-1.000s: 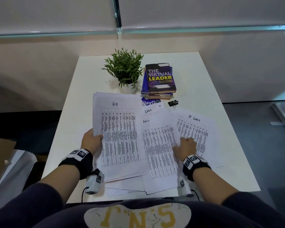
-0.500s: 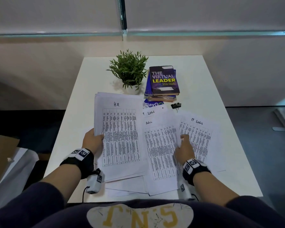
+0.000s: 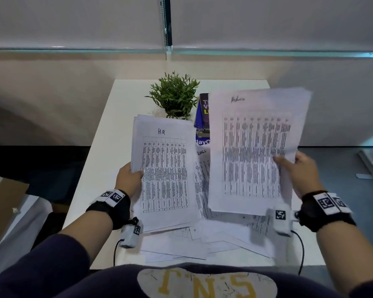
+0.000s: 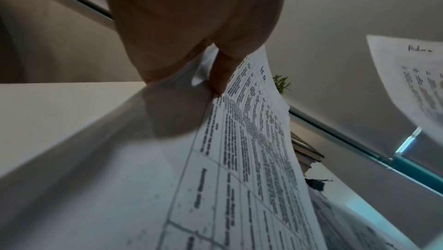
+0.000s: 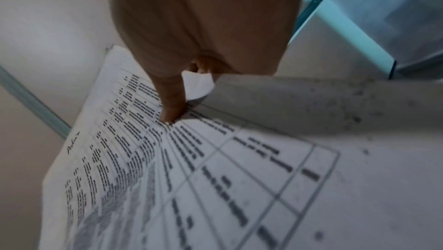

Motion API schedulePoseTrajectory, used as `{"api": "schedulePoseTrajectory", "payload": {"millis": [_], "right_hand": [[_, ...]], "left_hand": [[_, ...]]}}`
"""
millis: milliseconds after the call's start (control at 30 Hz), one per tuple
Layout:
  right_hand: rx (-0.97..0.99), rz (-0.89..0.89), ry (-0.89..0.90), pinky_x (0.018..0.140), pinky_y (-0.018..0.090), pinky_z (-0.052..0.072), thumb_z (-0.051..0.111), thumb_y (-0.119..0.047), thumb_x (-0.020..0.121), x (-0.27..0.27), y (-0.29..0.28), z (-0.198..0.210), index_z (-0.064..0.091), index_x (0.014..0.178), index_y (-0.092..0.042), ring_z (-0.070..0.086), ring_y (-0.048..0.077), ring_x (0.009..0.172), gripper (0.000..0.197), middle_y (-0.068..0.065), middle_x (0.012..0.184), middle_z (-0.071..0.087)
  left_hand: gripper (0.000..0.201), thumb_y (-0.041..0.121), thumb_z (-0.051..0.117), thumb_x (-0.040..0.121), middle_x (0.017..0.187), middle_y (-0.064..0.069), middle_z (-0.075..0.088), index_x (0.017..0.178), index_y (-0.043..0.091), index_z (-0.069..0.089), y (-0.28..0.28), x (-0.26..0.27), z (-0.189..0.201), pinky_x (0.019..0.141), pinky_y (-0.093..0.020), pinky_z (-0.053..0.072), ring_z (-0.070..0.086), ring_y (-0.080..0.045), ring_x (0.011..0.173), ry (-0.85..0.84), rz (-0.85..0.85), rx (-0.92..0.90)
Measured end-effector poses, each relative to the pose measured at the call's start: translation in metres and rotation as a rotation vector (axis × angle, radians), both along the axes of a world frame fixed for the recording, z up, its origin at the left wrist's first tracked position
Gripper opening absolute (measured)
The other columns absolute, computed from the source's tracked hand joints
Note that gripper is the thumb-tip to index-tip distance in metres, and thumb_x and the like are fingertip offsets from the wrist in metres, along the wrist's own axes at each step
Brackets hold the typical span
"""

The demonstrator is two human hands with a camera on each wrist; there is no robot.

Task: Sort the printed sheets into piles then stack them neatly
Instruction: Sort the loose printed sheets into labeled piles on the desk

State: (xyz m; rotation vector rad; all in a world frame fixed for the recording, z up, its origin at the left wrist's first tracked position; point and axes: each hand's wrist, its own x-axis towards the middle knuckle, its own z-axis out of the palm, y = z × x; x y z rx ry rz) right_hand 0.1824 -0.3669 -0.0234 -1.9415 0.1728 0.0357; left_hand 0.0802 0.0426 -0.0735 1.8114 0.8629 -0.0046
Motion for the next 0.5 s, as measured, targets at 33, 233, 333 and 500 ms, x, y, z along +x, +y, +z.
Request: {"api": "schedulePoseTrajectory", "payload": {"millis": [33, 233, 333, 500], "right_hand": [[0.052, 0.0, 0.013, 0.066, 0.023, 0.052, 0.07, -0.021, 0.09, 0.001, 0.003, 0.001, 0.07, 0.092, -0.018, 0.067, 0.013, 0.072, 0.003, -0.006, 0.082, 0.072], [-0.05, 0.169, 0.247, 0.094, 0.031, 0.045, 0.059, -0.073, 0.08, -0.004, 0.064, -0.046, 0.055, 0.116, -0.014, 0.054, 0.019, 0.109, 0.069, -0.001, 0.12, 0.057], [-0.041, 0.208, 0.327, 0.112, 0.045, 0.03, 0.052, -0.057, 0.094, -0.017, 0.086, -0.058, 0.034, 0.149, -0.009, 0.039, 0.026, 0.139, 0.075, 0.002, 0.151, 0.041], [-0.025, 0.248, 0.238, 0.08, 0.027, 0.044, 0.057, -0.038, 0.097, -0.021, 0.095, -0.055, 0.059, 0.119, -0.016, 0.059, 0.018, 0.103, 0.031, -0.006, 0.108, 0.064]], "left_hand": [[0.023, 0.004, 0.051, 0.095, 0.108, -0.013, 0.061, 0.116, 0.009, 0.058, -0.004, 0.001, 0.003, 0.078, -0.029, 0.047, 0.056, -0.029, 0.099, -0.012, -0.002, -0.009], [0.023, 0.001, 0.05, 0.095, 0.098, -0.005, 0.062, 0.113, 0.012, 0.056, -0.046, 0.008, 0.028, 0.066, -0.022, 0.042, 0.055, -0.016, 0.082, -0.087, -0.088, -0.169], [0.025, -0.004, 0.05, 0.091, 0.101, -0.01, 0.067, 0.112, 0.004, 0.061, -0.061, 0.01, 0.032, 0.07, -0.024, 0.048, 0.061, -0.024, 0.089, -0.082, -0.13, -0.229], [0.026, 0.017, 0.043, 0.099, 0.104, -0.011, 0.072, 0.106, 0.009, 0.066, -0.069, 0.01, 0.027, 0.088, -0.039, 0.055, 0.067, -0.033, 0.103, -0.06, -0.098, -0.358]]}}
